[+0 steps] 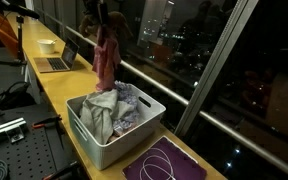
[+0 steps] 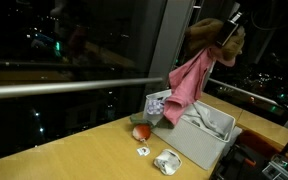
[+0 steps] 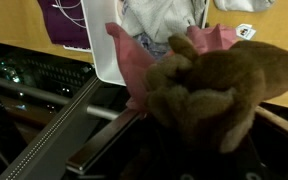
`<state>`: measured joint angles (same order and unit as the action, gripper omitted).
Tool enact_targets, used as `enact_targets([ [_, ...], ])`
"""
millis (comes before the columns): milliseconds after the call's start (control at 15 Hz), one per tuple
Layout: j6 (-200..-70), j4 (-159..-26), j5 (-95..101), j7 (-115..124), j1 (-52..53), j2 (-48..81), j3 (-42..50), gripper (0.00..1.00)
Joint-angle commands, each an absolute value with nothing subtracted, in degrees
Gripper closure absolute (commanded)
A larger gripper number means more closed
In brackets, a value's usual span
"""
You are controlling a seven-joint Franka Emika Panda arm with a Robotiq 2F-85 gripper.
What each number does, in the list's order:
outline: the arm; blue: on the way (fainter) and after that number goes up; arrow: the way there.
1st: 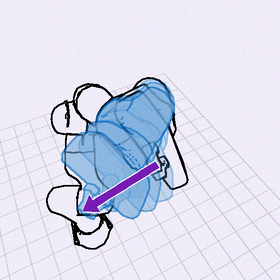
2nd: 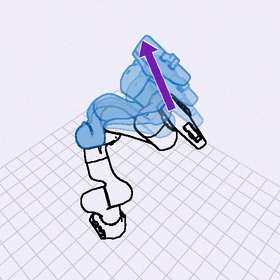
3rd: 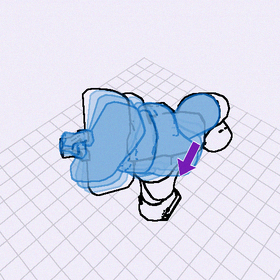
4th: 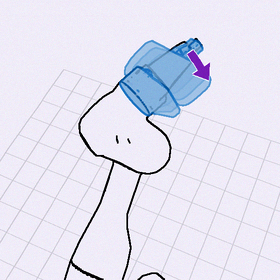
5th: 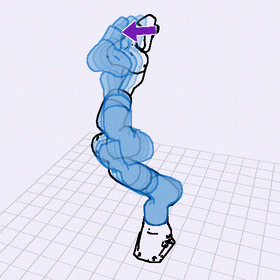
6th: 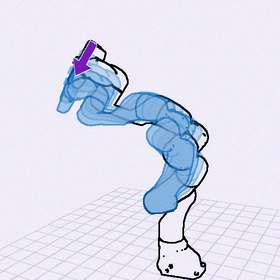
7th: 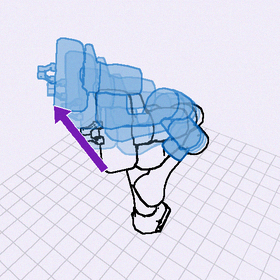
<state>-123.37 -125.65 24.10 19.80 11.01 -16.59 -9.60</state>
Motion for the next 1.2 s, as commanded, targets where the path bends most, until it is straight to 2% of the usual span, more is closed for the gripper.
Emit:
enact_targets([
  [0, -121.96, -127.61, 23.23, 17.46, 8.06, -21.75, -9.99, 0.97],
  [400, -122.63, -129.16, 23.17, 16.42, 5.4, -24.25, -10.02, 0.97],
  [1133, -130.38, -138.04, 22.78, 19.91, 6.94, -18.3, -14.05, 0.97],
])
